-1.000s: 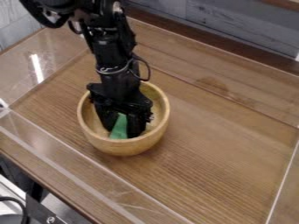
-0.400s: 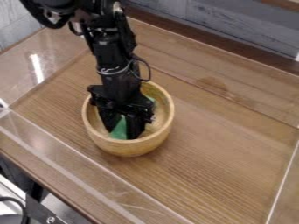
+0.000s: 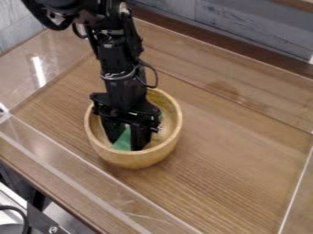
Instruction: Remove the green block from inside the brown bowl and put it on the table
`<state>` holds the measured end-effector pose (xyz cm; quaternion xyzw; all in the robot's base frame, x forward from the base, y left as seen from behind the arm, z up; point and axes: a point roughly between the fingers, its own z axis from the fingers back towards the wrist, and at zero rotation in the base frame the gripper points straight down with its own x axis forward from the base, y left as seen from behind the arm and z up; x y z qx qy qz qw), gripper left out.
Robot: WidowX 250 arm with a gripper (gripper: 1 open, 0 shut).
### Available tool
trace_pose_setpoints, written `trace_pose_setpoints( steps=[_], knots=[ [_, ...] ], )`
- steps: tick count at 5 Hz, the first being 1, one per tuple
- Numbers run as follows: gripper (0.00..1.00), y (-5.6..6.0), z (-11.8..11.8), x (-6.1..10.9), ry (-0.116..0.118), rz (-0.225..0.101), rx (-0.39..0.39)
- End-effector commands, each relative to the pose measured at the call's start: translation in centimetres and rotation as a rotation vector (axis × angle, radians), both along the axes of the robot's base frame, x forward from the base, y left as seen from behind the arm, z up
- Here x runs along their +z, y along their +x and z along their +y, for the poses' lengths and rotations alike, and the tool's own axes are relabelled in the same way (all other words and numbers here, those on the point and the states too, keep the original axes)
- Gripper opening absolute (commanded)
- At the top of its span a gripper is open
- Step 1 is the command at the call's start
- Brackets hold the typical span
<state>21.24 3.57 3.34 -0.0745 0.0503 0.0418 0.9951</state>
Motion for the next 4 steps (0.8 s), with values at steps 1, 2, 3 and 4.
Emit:
trace_pose_setpoints(
  steps=[1, 2, 3, 4],
  knots=[
    [0.0, 0.9, -0.2, 1.7, 0.007, -0.043, -0.006],
    [0.0, 0.8, -0.6, 2.3, 0.0, -0.032, -0.008],
    [0.0, 0.8, -1.0, 2.9, -0.007, -0.024, -0.013],
    [0.0, 0.8, -1.4, 3.4, -0.013, -0.019, -0.019]
  ],
)
